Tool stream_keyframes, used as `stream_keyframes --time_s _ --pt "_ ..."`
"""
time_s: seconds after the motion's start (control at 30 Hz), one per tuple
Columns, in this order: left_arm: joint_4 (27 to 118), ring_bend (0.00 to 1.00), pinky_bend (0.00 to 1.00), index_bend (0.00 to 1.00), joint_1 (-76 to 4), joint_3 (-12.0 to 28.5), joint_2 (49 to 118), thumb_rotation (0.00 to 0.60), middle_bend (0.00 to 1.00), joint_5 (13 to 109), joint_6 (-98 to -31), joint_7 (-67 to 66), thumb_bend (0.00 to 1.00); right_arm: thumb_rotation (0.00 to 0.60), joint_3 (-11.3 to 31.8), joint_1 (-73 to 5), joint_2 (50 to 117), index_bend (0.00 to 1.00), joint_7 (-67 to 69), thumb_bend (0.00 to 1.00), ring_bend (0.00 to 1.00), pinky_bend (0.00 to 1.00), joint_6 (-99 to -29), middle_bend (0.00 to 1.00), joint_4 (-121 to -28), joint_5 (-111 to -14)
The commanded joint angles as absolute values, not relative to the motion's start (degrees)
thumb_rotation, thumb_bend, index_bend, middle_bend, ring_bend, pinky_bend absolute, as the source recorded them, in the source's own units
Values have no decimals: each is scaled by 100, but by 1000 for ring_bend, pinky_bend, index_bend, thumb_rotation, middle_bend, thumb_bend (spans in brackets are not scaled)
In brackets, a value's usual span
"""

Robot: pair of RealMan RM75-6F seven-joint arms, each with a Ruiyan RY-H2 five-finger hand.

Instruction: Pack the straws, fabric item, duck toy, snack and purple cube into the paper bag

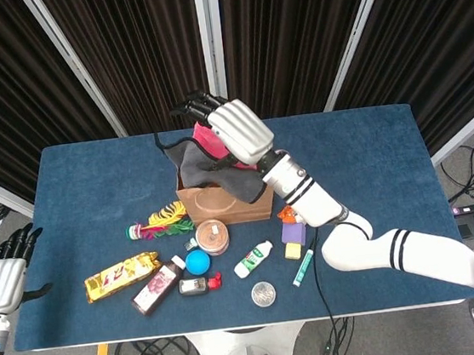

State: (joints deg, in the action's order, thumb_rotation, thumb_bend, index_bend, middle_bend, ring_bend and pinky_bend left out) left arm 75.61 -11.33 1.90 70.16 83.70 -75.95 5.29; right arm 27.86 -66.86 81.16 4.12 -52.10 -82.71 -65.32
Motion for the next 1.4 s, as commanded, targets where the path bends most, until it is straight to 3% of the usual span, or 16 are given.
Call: stream_keyframes --time_s 0.03,0.23,0.43,0.63,0.83,1.17,1.4 --pt "7559 0 165 84 -1124 179 7015 600 34 8375 -7598 536 64 600 2922 -6675 8065 202 113 0 125 304 -5211 238 -8337 -6045" --pt "7568 0 165 85 -1114 191 6994 600 34 8344 -7604 528 64 600 3055 -6702 8115 202 30 0 125 304 -5189 238 -8255 -5456" --pt "7554 0 165 84 -1133 175 7024 600 34 8350 -7555 531 64 600 2740 -6754 8097 202 -398 6 125 304 -4900 235 -8109 -5293" --pt "7540 0 165 84 -1141 182 7031 600 34 8335 -7537 537 64 600 2716 -6828 8143 201 -133 29 126 304 -4585 250 -8297 -5362" --pt "7560 0 165 84 -1154 204 6972 600 34 8301 -7510 556 64 600 2834 -6790 8016 201 -244 17 151 311 -4863 249 -8925 -5251" --pt "7586 0 166 85 -1193 178 7026 600 34 8373 -7493 569 64 600 2780 -7021 6849 202 -1361 0 167 349 -4918 249 -10589 -2575" --pt "7623 0 166 84 -1177 161 7006 600 34 8410 -7547 542 64 600 2483 -7223 6808 202 -1471 0 134 323 -4681 244 -10580 -1826"
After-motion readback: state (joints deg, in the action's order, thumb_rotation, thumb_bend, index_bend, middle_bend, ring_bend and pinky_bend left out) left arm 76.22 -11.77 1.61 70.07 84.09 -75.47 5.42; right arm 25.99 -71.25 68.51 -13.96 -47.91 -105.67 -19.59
